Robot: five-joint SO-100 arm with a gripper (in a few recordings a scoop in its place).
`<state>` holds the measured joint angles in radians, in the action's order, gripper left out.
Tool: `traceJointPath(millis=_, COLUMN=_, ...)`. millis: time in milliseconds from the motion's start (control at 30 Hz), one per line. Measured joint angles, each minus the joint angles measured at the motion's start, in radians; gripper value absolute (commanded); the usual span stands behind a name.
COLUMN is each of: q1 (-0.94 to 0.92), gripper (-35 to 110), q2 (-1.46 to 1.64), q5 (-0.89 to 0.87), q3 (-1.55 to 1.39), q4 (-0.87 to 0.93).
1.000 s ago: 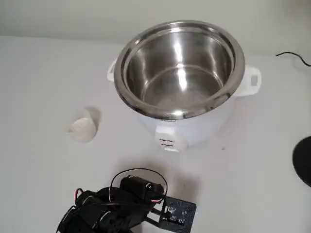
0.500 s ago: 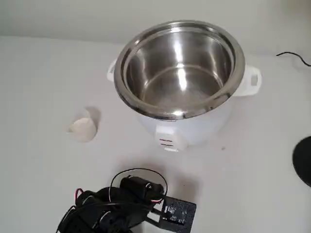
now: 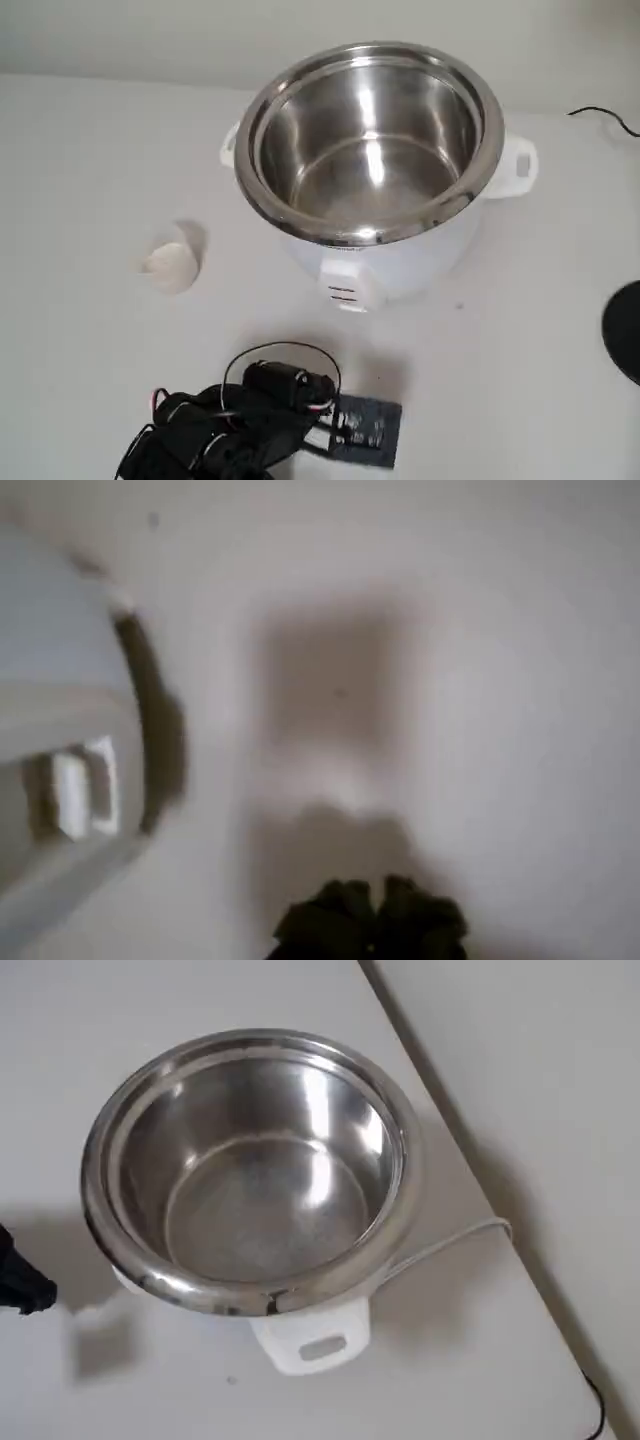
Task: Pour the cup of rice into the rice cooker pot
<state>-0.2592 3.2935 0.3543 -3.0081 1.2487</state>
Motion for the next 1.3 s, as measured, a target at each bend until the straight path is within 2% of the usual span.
traceJointPath(millis=133, q1=0.061, gripper=2, q2=0.000, q5=0.204, q3=0.041, q4=0.020)
traceJointPath(millis=267, q1=0.198, gripper=4, q2=-0.012, q5=0.388, q3=0.153, q4=0.107)
traceJointPath(millis=367, q1=0.299, gripper=18, q2=-0.006, q5=0.474, q3=0.299, q4=0.170)
traceJointPath(millis=433, q1=0.377, gripper=23, q2=-0.002, q5=0.514, q3=0.410, q4=0.209)
traceJointPath(millis=500, q1=0.440, gripper=32, q2=0.000, q5=0.546, q3=0.489, q4=0.215)
traceJointPath(millis=600, q1=0.482, gripper=37, q2=0.000, q5=0.597, q3=0.529, q4=0.178)
traceJointPath(millis=733, q1=0.538, gripper=47, q2=0.000, q5=0.690, q3=0.502, q4=0.005)
traceJointPath(millis=900, q1=0.643, gripper=51, q2=-0.003, q5=0.854, q3=0.341, q4=-0.374)
traceJointPath(millis=1067, q1=0.746, gripper=63, q2=0.009, q5=1.058, q3=0.061, q4=-0.776)
traceJointPath(millis=1300, q1=0.822, gripper=66, q2=-0.034, q5=1.183, q3=-0.098, q4=-0.940)
